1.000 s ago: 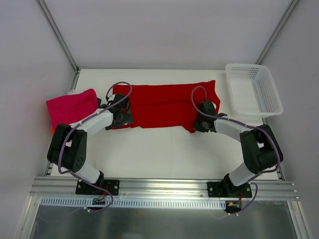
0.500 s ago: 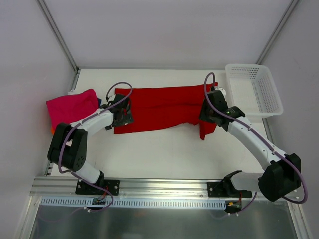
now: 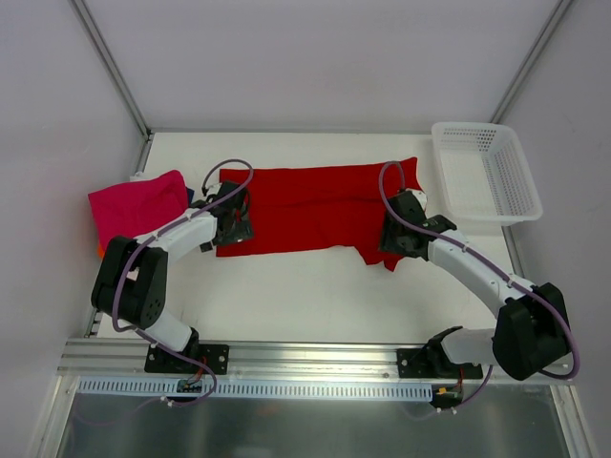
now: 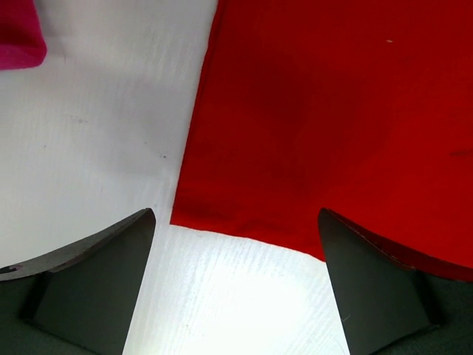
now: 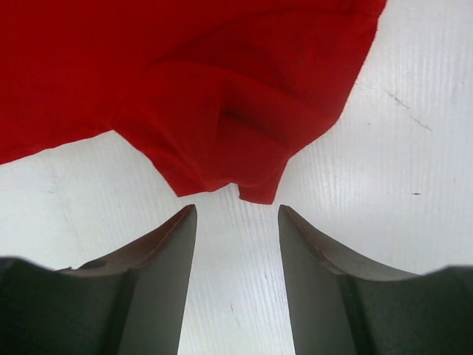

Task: Fold and stack the t-shirts
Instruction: Fold the tshirt

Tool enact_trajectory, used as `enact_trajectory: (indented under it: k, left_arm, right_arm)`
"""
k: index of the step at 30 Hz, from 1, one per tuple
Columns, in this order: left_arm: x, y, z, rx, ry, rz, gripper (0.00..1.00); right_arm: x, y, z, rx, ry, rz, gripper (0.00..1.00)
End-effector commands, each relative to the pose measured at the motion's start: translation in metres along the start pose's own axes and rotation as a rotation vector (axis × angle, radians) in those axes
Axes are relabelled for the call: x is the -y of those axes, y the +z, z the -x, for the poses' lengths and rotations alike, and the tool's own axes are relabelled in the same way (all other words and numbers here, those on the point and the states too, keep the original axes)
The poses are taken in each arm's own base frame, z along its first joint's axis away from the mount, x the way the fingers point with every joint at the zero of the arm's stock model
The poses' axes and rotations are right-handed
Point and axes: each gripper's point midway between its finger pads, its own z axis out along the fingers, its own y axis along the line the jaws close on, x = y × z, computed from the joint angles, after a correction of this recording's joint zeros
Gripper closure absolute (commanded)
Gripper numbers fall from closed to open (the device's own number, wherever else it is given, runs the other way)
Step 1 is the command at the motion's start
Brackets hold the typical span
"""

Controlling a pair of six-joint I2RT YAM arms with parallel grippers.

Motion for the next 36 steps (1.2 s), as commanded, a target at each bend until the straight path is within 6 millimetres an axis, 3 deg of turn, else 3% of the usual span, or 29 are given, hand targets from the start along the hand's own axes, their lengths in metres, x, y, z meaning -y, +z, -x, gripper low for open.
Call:
enact_trajectory:
  k: [1,9,10,13,14,16,20,23,30,36]
  left_arm:
    - [-0.017,0.004,-0.011,-0.019,0.008,0.086,0.07]
    - [-0.019,0.023,-0.034,-0.108,-0.004,0.123,0.12]
    - [-0.019,0.024,-0.034,-0.11,-0.003,0.13,0.21]
    - [-0.019,0.025,-0.034,-0.121,-0.013,0.116,0.26]
    - [-0.018,0.025,-0.035,-0.123,-0.017,0.107,0.4]
    - [-0.018,0.028,-0.037,-0.136,-0.015,0.108,0.57]
    - [-0.018,0.029,-0.037,-0.145,-0.01,0.108,0.7]
    - [-0.02,0.029,-0.038,-0.144,-0.014,0.112,0.71]
    - [-0.021,0.026,-0.036,-0.14,-0.006,0.104,0.71]
    - [-0.022,0.025,-0.034,-0.133,0.0,0.102,0.71]
  right_arm:
    - [0.016,-0.002,-0.001,0.021,0.017,-0.082,0.48]
    - [0.009,0.004,-0.005,0.01,0.033,-0.05,0.48]
    - [0.008,0.005,-0.005,0.012,0.034,-0.045,0.48]
    - [0.009,0.005,-0.006,0.015,0.031,-0.048,0.48]
    - [0.01,0.005,-0.006,0.016,0.032,-0.05,0.48]
    - [0.012,0.006,-0.006,0.016,0.031,-0.059,0.47]
    - [0.021,0.009,-0.006,0.006,0.025,-0.127,0.46]
    - [0.03,0.017,-0.008,0.0,0.037,-0.194,0.38]
    - [0.025,0.052,-0.018,-0.083,0.052,-0.227,0.38]
    - [0.026,0.065,-0.034,-0.122,0.064,-0.234,0.38]
